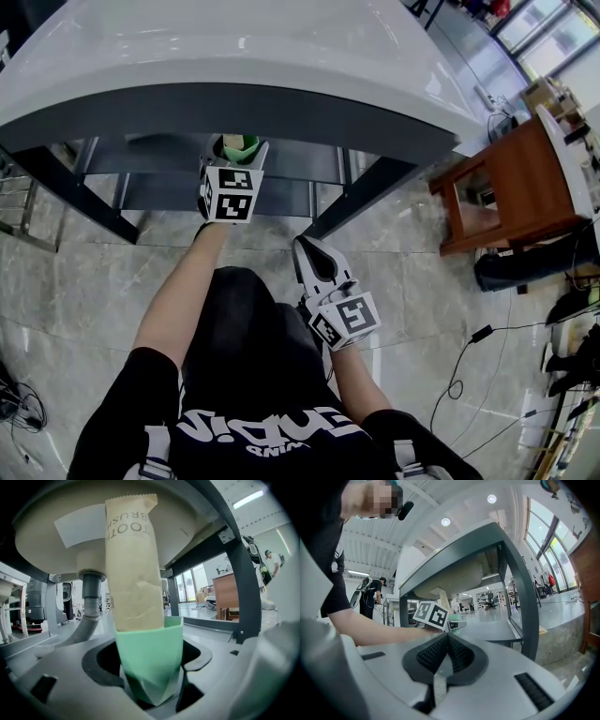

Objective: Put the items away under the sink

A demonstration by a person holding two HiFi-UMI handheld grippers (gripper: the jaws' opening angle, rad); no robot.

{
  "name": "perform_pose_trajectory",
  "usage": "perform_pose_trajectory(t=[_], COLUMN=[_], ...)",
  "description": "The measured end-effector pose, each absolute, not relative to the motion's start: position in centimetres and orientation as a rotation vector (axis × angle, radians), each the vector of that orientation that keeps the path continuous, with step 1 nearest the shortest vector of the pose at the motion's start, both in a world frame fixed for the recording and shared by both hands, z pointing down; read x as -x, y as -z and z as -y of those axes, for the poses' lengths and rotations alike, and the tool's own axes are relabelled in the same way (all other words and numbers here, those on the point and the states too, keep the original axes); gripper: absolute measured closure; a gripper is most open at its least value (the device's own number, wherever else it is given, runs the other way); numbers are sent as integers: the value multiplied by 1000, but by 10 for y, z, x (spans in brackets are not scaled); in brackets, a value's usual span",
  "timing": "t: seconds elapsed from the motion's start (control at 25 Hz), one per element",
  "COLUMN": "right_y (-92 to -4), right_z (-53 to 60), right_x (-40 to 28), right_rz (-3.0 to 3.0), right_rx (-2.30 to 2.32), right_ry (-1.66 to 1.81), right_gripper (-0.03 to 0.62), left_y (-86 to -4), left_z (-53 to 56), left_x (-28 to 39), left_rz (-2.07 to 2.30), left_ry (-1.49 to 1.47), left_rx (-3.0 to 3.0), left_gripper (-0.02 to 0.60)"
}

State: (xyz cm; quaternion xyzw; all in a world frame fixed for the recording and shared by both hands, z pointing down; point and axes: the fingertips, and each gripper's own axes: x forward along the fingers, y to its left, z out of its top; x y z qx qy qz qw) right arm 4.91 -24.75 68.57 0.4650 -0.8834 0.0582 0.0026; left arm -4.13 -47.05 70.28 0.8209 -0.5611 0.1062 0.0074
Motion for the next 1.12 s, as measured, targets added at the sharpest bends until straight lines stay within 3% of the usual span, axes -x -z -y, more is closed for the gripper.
perform_pose_trajectory(t=[0.44,1.12], right_y=[-685,-684], right_z=[249,249], right_x=[-52,-57], right_rz=[2772,2781], right_rx=[-1465,-1467], right_ry=[-194,-190], right_gripper=[576,576], left_y=[-706,-704], left_z=[469,451], left_x=[36,41], left_rz=[1745,1681], left_ry=[-364,-274], left_rx=[-2587,-2579], left_gripper=[232,144])
